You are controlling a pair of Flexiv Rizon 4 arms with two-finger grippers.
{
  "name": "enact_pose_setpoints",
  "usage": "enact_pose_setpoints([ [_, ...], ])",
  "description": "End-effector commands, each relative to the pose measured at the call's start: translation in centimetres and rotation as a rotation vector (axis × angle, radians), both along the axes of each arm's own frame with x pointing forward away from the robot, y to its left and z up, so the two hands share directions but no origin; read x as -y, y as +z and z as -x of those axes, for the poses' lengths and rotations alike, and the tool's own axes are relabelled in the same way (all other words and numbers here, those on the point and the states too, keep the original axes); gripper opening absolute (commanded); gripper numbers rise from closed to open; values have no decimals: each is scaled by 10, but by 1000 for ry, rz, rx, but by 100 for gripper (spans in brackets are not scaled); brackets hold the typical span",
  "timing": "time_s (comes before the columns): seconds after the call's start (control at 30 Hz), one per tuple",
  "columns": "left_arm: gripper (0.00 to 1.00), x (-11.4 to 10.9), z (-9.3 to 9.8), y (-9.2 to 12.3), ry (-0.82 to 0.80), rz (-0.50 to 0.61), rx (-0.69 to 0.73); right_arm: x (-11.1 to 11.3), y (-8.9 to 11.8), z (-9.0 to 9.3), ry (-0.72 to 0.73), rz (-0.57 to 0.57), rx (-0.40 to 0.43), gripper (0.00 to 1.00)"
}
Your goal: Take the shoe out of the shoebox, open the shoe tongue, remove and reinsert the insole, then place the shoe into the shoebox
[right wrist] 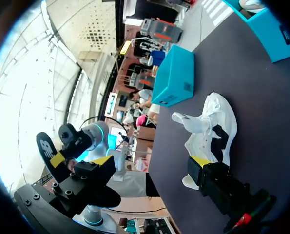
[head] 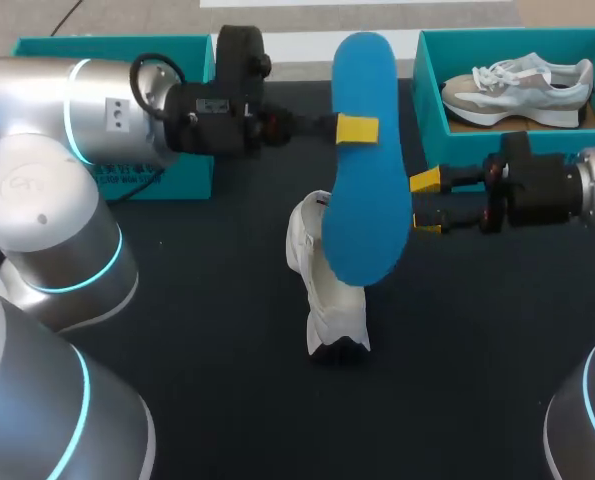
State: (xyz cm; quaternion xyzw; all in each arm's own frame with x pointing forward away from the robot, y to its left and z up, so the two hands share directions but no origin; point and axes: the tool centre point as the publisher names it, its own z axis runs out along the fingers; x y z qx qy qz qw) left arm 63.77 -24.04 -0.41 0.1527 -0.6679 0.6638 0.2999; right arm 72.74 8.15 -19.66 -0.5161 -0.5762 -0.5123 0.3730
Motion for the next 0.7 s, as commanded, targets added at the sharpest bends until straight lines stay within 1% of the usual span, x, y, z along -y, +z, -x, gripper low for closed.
enact_pose_setpoints([
  [0.03, 0, -20, -6, -9, -3, 11, 391, -2, 0, 0, -2, 1, -1, 100],
  [0.1, 0, -22, -12, -12, 62, 49, 520, -2, 0, 0, -2, 1, -1, 100],
  [0.2, 0, -27, -17, -13, 112, 63, 718, -2, 0, 0, -2, 1, -1, 100],
  [0.23, 0, -28, -18, -13, 137, 54, 752, -2, 0, 0, -2, 1, -1, 100],
  [0.3, 0, -31, -22, -13, 175, 82, 945, -2, 0, 0, -2, 1, -1, 100],
  [0.37, 0, -34, -26, -16, 164, 119, 1167, -2, 0, 0, -2, 1, -1, 100],
  [0.4, 0, -36, -26, -17, 193, 126, 1193, -2, 0, 0, -2, 1, -1, 100],
  [0.47, 0, -39, -29, -22, 179, 173, 1345, -2, 0, 0, -2, 1, -1, 100],
  [0.5, 0, -41, -29, -22, 200, 187, 1370, -2, 0, 0, -2, 1, -1, 100],
  [0.53, 0, -42, -29, -23, 179, 218, 1439, -2, 0, 0, -2, 1, -1, 100],
  [0.6, 0, -44, -29, -24, 177, 257, 1513, -2, 0, 0, -2, 1, -1, 100],
  [0.7, 0, -48, -37, -29, 155, 305, 1625, -2, 0, 0, -2, 1, -1, 100],
])
